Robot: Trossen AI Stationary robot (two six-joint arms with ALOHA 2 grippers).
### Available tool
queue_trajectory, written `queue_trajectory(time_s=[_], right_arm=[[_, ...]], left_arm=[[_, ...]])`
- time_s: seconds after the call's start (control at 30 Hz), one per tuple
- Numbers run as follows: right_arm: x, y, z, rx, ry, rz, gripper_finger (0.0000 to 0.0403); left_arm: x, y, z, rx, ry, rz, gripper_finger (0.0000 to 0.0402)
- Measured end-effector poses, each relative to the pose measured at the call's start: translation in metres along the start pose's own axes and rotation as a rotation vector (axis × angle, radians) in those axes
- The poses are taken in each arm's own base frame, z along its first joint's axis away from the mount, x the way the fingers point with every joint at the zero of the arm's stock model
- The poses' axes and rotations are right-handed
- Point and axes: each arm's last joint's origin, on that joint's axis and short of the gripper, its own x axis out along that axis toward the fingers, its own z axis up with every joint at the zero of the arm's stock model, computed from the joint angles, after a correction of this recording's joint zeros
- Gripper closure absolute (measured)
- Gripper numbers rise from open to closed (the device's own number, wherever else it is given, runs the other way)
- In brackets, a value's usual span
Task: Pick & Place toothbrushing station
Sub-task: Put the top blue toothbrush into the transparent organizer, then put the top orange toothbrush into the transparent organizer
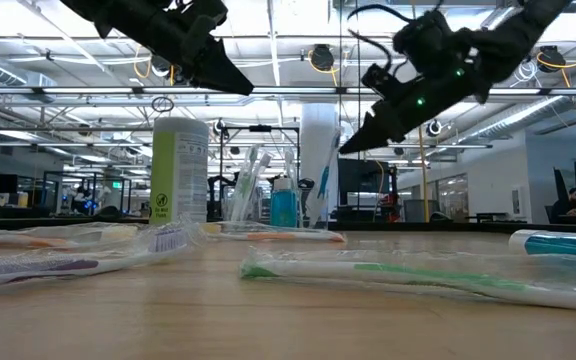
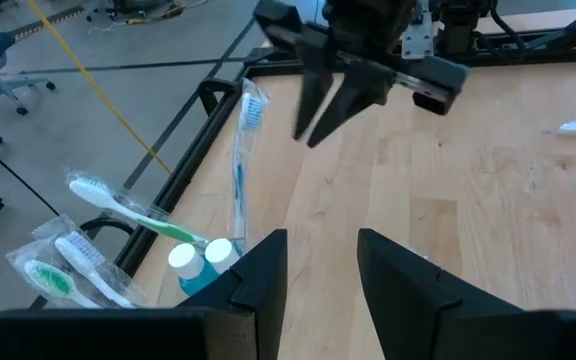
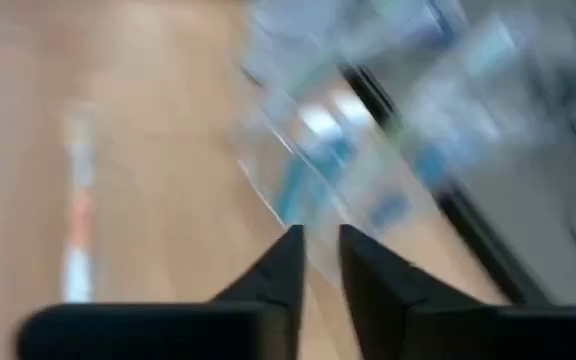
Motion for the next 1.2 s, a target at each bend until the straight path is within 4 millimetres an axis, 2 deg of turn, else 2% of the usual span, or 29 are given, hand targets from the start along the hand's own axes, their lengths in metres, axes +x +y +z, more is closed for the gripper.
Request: queue_trajectory(time_s=[0.07,0.17,0.37,0.5,0.67,0.77,0.93,1.07,1.2], right_arm=[[0.003,-0.008,-0.004,-0.055,-0.110,0.078,0.0392],[0.009,-0.025,-0.007,0.003,-0.195,0.138,0.0396],[0.034,-0.054,-0.022,0.050,-0.148,0.158,0.0402],[0.052,-0.074,-0.018,0.012,-0.169,0.103,0.0402],[0.073,-0.095,-0.006,0.056,-0.192,0.065,0.0402],[0.081,-0.101,-0.005,0.118,-0.184,0.062,0.0402],[0.079,-0.100,0.000,0.189,-0.170,0.083,0.0403],[0.067,-0.083,0.009,0.189,-0.095,0.144,0.0403],[0.049,-0.057,0.011,0.145,-0.058,0.205,0.0403]], left_arm=[[0.000,0.000,0.001,0.009,-0.010,0.002,0.0272],[0.000,0.000,0.002,0.007,-0.021,0.003,0.0272],[0.000,0.001,0.003,0.013,-0.028,0.004,0.0272],[0.000,0.001,0.003,0.020,-0.029,0.004,0.0272],[0.000,0.001,0.003,0.020,-0.028,0.004,0.0272],[0.000,0.000,0.003,0.016,-0.026,0.003,0.0272],[0.000,0.000,0.001,-0.010,-0.014,0.000,0.0272],[0.000,-0.002,-0.001,-0.084,0.011,-0.029,0.0272],[-0.001,-0.008,-0.004,-0.089,0.040,-0.126,0.0272]])
